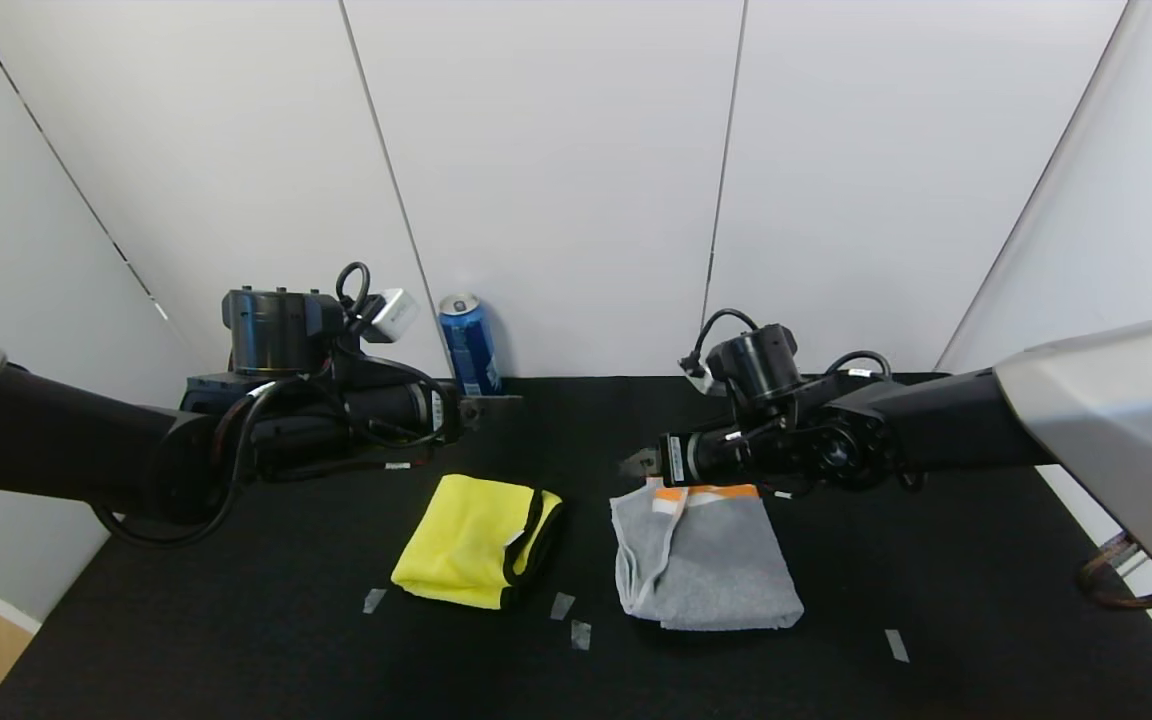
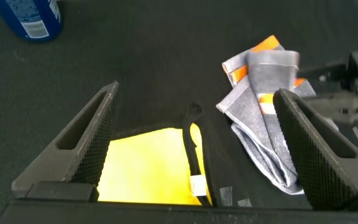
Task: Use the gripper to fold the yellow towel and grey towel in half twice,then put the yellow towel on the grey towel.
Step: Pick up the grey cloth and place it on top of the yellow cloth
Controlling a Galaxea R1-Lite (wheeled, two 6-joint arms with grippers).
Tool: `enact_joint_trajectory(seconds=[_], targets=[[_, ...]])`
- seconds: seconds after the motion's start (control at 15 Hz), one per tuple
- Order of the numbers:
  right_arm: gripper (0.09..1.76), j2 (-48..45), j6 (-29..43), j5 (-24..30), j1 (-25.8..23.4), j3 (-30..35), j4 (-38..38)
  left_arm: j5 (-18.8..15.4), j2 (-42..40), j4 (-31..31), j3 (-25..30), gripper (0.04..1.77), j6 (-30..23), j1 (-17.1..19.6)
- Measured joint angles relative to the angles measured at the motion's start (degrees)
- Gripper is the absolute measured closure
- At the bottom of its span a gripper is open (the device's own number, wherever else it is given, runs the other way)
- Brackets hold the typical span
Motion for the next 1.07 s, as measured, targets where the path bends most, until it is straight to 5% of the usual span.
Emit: enact_joint_trajectory(seconds=[0.33,0.6,0.8,1.07], targets=[[0.15,4.99,0.20,0.22,2.40,-10.70,0.21,0.02,-0.02,-0.02,-0.06,0.09,-0.02,0.00],[0.15,5.63,0.99,0.20,3.21,-11.89,0.56,-0.11,-0.09,0.01,-0.04,0.09,-0.05,0.00],[0.15,1.60,2.00,0.17,-0.24,-7.73,0.60,-2.38,-0.16,2.06,-0.04,0.09,-1.19,-0.48],[0.15,-6.31,0.05,0.16,-5.45,5.75,0.33,-3.10,0.67,3.91,-0.34,0.09,-7.11,-4.28]])
